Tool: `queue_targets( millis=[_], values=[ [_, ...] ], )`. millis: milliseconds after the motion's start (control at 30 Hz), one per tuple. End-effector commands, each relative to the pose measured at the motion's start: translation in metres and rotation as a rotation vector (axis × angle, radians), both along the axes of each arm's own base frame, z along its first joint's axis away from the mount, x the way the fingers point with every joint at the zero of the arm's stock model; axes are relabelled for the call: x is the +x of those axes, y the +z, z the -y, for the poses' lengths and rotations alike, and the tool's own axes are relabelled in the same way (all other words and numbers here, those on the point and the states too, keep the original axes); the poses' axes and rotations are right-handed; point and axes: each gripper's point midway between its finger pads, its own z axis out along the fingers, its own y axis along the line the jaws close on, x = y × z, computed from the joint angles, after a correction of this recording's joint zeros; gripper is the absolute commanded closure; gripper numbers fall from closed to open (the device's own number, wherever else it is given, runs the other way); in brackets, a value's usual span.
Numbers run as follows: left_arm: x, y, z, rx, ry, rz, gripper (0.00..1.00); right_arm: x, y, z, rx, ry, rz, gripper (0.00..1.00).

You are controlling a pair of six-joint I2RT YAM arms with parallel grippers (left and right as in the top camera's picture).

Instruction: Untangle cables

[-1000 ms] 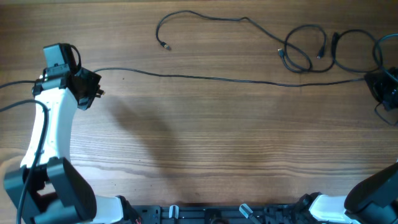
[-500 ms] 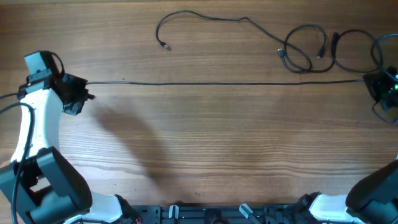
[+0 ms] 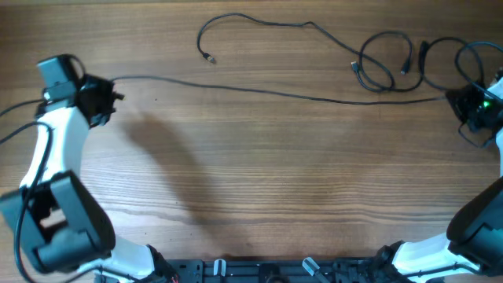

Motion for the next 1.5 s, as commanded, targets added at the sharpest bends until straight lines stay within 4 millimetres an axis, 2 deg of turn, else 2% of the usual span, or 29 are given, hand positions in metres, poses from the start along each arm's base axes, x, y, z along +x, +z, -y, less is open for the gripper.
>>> queue_targets(
  millis=[0,133,200,433,600,633,733,767,800,833,900,933,967,1000,1100,1167,1333,1467],
  values=[
    [0.022,-0.023,0.015,0.024,0.008,0.014,0.95,0.017,-0.002,0.011,-0.079,-0.014,0.020,0.96],
    [0.058,-0.028,0.041,0.042,-0.050,0.122,0.96,0.031,-0.012,0.015,-0.120,-0.018,0.032,0.96],
    [0.067,-0.031,0.046,0.065,-0.053,0.145,0.96,0.036,-0.020,0.021,-0.145,-0.031,0.029,0.96],
    [0.085,-0.055,0.039,0.193,0.014,0.170,0.96,0.063,-0.046,0.039,-0.199,-0.040,0.102,0.95],
    [0.093,-0.072,0.039,0.190,0.019,0.191,0.89,0.075,-0.056,0.046,-0.221,-0.044,0.143,0.94],
    [0.095,-0.074,0.039,0.191,0.020,0.197,0.88,0.077,-0.055,0.047,-0.226,-0.045,0.151,0.94],
    [0.097,-0.078,0.038,0.192,0.021,0.206,0.84,0.080,-0.050,0.049,-0.239,-0.046,0.173,0.78],
    [0.097,-0.078,0.039,0.192,0.020,0.204,0.78,0.081,-0.049,0.050,-0.243,-0.046,0.179,0.75],
    [0.097,-0.078,0.039,0.192,0.020,0.205,0.67,0.081,-0.048,0.050,-0.246,-0.045,0.181,0.72],
    [0.097,-0.078,0.039,0.191,0.020,0.205,0.57,0.081,-0.048,0.050,-0.248,-0.045,0.183,0.63],
    [0.097,-0.078,0.041,0.184,0.006,0.206,0.32,0.081,-0.048,0.050,-0.248,-0.045,0.183,0.33],
    [0.098,-0.079,0.044,0.176,-0.016,0.208,0.16,0.081,-0.048,0.050,-0.249,-0.045,0.184,0.21],
    [0.099,-0.078,0.048,0.173,-0.048,0.211,0.06,0.081,-0.048,0.050,-0.250,-0.044,0.185,0.10],
    [0.100,-0.076,0.053,0.172,-0.085,0.218,0.00,0.082,-0.047,0.051,-0.251,-0.043,0.188,0.00],
    [0.104,-0.062,0.065,0.195,-0.217,0.250,0.00,0.085,-0.035,0.044,-0.253,0.029,0.236,0.00],
    [0.106,-0.044,0.071,0.224,-0.302,0.261,0.00,0.087,-0.020,0.039,-0.243,0.060,0.277,0.00],
    [0.102,0.002,0.069,0.236,-0.332,0.228,0.00,0.084,0.018,0.035,-0.263,0.057,0.324,0.00],
    [0.086,0.014,0.083,0.156,-0.385,0.160,0.00,0.070,0.027,0.019,-0.185,0.074,0.285,0.00]
  ],
)
